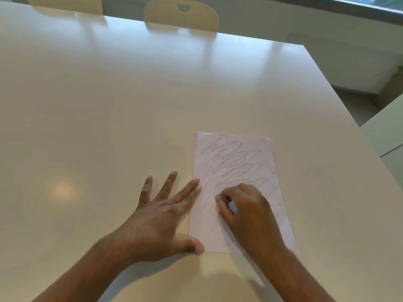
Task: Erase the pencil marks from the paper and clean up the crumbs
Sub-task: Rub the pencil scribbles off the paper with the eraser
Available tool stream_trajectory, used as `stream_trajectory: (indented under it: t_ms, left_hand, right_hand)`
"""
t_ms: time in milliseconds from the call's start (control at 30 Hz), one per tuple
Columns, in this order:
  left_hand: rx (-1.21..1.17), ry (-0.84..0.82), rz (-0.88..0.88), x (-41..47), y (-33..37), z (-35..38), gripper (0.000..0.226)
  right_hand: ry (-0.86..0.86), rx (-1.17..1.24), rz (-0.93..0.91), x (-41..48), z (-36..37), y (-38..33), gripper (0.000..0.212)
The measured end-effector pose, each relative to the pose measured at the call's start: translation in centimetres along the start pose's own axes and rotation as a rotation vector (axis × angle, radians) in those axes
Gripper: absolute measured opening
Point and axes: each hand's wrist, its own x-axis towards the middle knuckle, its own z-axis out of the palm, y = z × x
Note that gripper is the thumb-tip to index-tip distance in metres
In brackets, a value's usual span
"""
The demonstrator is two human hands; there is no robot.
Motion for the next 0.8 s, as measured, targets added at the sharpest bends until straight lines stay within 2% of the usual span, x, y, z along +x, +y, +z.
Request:
stream_trajectory:
  t_ms: [200,367,567,700,800]
  left_hand:
    - [0.011,-0.016,-0.001,0.1,0.0,0.0,0.120]
    - [0.011,-0.034,0.000,0.0,0.1,-0.1,0.120]
    - [0.033,-0.034,-0.001,0.0,0.2,-0.4,0.119]
    - [0.055,-0.052,-0.011,0.0,0.4,-0.7,0.122]
    - [0.039,-0.046,-0.015,0.1,0.4,-0.7,0.124]
  right_hand:
    - [-0.180,0.102,-0.206,-2.6,-0.1,-2.1,0.010]
    - [-0.003,0.043,-0.025,0.5,0.1,0.6,0.010]
    - [-0.192,0.124,-0.226,-1.9,-0.1,-1.9,0.004]
    - [-0.040,0.076,-0.085,1.1,0.4,0.1,0.004]
    - [-0.113,0.109,-0.103,0.5,0.6,-0.9,0.006]
